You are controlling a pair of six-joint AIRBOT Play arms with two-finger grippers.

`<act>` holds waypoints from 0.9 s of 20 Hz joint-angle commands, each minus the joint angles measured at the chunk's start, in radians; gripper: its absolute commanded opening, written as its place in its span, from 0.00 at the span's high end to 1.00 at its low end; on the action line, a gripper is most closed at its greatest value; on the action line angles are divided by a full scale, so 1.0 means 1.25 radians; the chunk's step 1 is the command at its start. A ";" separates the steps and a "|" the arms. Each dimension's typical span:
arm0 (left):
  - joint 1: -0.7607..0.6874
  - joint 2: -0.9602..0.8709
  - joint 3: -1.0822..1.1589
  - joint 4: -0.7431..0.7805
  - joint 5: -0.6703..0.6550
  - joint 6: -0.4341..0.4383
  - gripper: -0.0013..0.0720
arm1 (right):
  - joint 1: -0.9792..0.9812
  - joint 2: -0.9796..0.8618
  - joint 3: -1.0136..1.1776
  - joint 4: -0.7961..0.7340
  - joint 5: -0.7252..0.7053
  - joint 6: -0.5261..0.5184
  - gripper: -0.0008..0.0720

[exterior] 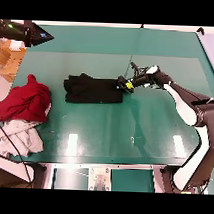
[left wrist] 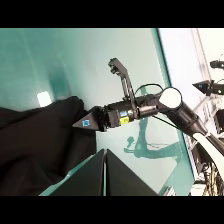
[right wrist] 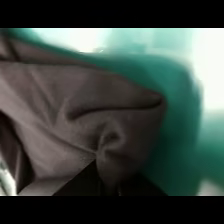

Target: Fold the shirts.

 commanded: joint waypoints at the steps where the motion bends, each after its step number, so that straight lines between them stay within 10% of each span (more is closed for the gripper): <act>1: 0.001 0.001 0.000 0.001 -0.004 -0.001 0.94 | -0.023 0.032 0.064 0.064 0.038 -0.037 0.96; 10: 0.001 0.001 0.000 0.001 -0.004 -0.002 0.94 | -0.538 0.364 0.069 -0.197 0.100 0.070 0.97; 18: 0.000 0.001 -0.001 0.001 -0.002 -0.002 0.95 | -1.135 0.560 -0.377 -0.313 0.052 0.041 0.97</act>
